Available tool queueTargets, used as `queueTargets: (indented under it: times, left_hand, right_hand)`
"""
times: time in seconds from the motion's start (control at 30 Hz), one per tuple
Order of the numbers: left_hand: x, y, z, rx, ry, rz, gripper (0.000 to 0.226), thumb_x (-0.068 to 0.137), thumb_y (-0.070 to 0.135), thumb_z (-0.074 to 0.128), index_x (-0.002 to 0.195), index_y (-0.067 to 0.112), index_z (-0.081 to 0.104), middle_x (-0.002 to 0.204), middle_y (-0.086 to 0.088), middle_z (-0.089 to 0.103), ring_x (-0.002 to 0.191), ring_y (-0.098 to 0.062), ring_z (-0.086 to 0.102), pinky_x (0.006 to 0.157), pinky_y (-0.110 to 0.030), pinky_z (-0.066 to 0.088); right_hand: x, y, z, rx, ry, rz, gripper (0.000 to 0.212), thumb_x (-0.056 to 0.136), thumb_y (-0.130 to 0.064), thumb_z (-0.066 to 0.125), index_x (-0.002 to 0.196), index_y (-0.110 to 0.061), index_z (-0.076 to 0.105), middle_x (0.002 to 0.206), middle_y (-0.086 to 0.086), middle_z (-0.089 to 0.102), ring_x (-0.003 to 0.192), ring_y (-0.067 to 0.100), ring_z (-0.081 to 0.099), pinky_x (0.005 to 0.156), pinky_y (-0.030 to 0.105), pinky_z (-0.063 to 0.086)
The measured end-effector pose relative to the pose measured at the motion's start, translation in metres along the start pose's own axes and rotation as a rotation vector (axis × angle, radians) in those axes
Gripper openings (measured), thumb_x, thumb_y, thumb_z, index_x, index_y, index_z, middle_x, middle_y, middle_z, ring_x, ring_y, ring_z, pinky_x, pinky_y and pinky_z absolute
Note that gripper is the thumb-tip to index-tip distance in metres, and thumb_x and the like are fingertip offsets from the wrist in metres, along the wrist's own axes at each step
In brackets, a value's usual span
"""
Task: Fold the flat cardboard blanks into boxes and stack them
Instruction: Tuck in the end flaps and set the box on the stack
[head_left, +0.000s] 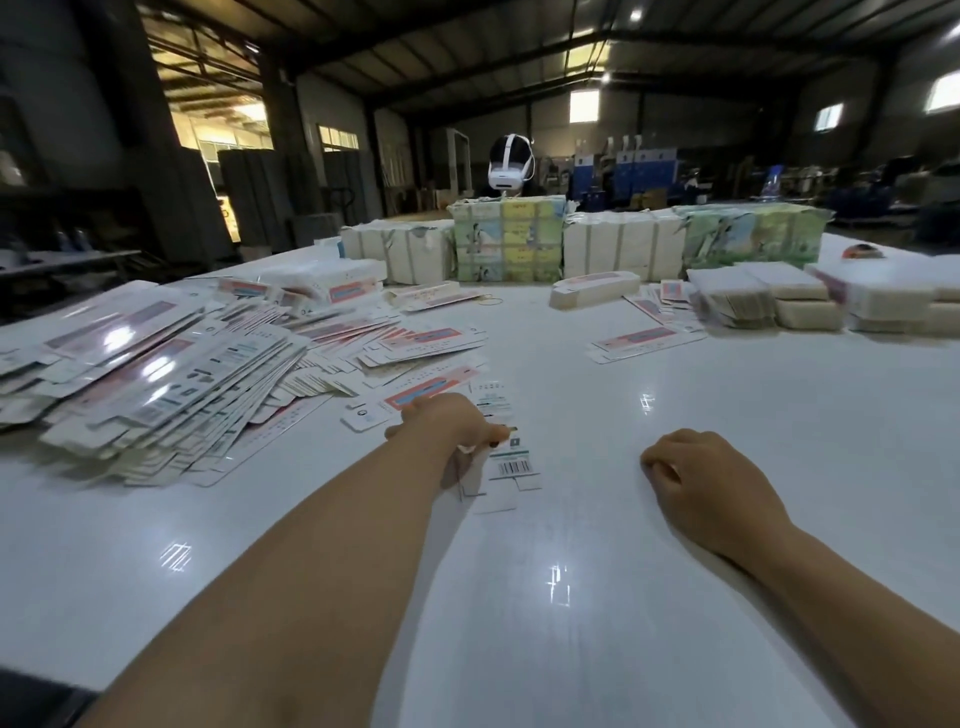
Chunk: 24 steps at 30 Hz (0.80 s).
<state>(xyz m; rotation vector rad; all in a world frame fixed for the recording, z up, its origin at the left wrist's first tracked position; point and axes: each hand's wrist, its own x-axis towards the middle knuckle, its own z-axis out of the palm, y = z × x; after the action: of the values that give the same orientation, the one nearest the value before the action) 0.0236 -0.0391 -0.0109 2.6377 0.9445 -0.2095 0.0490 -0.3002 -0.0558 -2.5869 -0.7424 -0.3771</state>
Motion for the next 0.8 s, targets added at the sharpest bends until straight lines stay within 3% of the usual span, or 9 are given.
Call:
queueTargets:
  times: [0.17, 0.27, 0.33, 0.43, 0.53, 0.6, 0.67, 0.73, 0.8]
  left_hand:
    - [-0.007, 0.005, -0.002, -0.225, -0.032, 0.034, 0.055, 0.083, 0.036, 0.069, 0.125, 0.003, 0.055, 0.13, -0.015, 0.055, 0.12, -0.03, 0.053, 0.095, -0.037, 0.046]
    - [-0.012, 0.008, -0.008, -0.445, -0.041, 0.066, 0.047, 0.082, 0.011, 0.07, 0.124, 0.001, 0.053, 0.121, -0.014, 0.06, 0.091, -0.023, 0.058, 0.059, -0.023, 0.047]
    - [-0.02, 0.012, -0.022, -0.475, 0.005, 0.097, 0.032, 0.079, 0.007, 0.072, 0.107, 0.003, 0.059, 0.096, -0.011, 0.064, 0.073, -0.02, 0.056, 0.051, -0.022, 0.043]
    - [-0.04, 0.024, -0.039, -0.372, 0.083, 0.259, 0.016, 0.078, 0.011, 0.071, 0.085, 0.008, 0.057, 0.086, -0.01, 0.062, 0.073, -0.023, 0.059, 0.06, -0.027, 0.047]
    - [-0.064, 0.035, -0.027, -0.221, 0.316, 0.59, 0.022, 0.081, 0.007, 0.052, 0.07, 0.02, 0.038, 0.076, 0.0, 0.047, 0.068, -0.021, 0.045, 0.056, -0.03, 0.033]
    - [-0.08, 0.036, -0.002, -0.088, 0.471, 0.782, 0.022, 0.081, 0.005, 0.046, 0.076, 0.02, 0.031, 0.078, 0.001, 0.039, 0.062, -0.021, 0.038, 0.059, -0.034, 0.026]
    - [-0.087, 0.035, 0.024, 0.008, 0.588, 0.879, 0.024, 0.084, 0.007, 0.046, 0.084, 0.022, 0.027, 0.085, -0.001, 0.039, 0.06, -0.017, 0.031, 0.064, -0.034, 0.024]
    - [-0.088, 0.033, 0.043, 0.073, 0.613, 0.863, 0.026, 0.084, 0.016, 0.05, 0.089, 0.025, 0.026, 0.097, 0.0, 0.044, 0.076, -0.017, 0.036, 0.075, -0.035, 0.028]
    - [-0.085, 0.03, 0.052, 0.038, 0.559, 0.857, 0.031, 0.081, 0.031, 0.058, 0.092, 0.027, 0.03, 0.108, 0.005, 0.045, 0.095, -0.017, 0.04, 0.087, -0.035, 0.03]
  right_hand:
    - [0.0, 0.0, 0.0, 0.006, -0.002, -0.001, 0.028, 0.095, -0.015, 0.043, 0.098, -0.02, 0.071, 0.105, -0.007, 0.062, 0.1, 0.015, 0.05, 0.079, 0.03, 0.043]
    - [0.0, -0.001, 0.0, 0.002, 0.003, -0.002, 0.029, 0.095, -0.014, 0.043, 0.095, -0.02, 0.071, 0.102, -0.007, 0.063, 0.097, 0.015, 0.05, 0.076, 0.03, 0.043]
    - [0.0, -0.002, 0.0, -0.005, 0.006, -0.002, 0.029, 0.094, -0.013, 0.043, 0.092, -0.02, 0.071, 0.099, -0.007, 0.063, 0.094, 0.015, 0.05, 0.073, 0.03, 0.043]
    - [0.0, -0.003, -0.001, 0.005, -0.003, 0.003, 0.027, 0.093, -0.014, 0.045, 0.092, -0.019, 0.071, 0.099, -0.006, 0.063, 0.094, 0.017, 0.051, 0.075, 0.031, 0.044]
    - [0.002, -0.004, -0.003, 0.035, -0.023, 0.038, 0.022, 0.092, -0.016, 0.05, 0.093, -0.011, 0.071, 0.103, 0.001, 0.066, 0.098, 0.023, 0.054, 0.082, 0.033, 0.044]
    - [0.003, -0.003, -0.006, 0.124, 0.008, 0.096, 0.019, 0.09, -0.015, 0.057, 0.1, -0.01, 0.073, 0.108, 0.003, 0.067, 0.103, 0.024, 0.058, 0.084, 0.024, 0.04]
    - [0.003, 0.001, -0.01, 0.221, 0.05, 0.148, 0.018, 0.087, -0.01, 0.062, 0.102, -0.009, 0.072, 0.106, 0.004, 0.069, 0.101, 0.022, 0.062, 0.075, 0.015, 0.035]
    - [0.002, 0.005, -0.014, 0.394, 0.106, 0.237, 0.014, 0.083, 0.002, 0.061, 0.09, -0.005, 0.072, 0.086, 0.001, 0.072, 0.083, 0.015, 0.068, 0.061, 0.01, 0.038]
    - [0.0, 0.002, -0.022, 0.796, 0.163, 0.385, 0.026, 0.083, 0.011, 0.051, 0.077, -0.006, 0.07, 0.072, -0.001, 0.072, 0.07, 0.015, 0.069, 0.053, 0.013, 0.049]
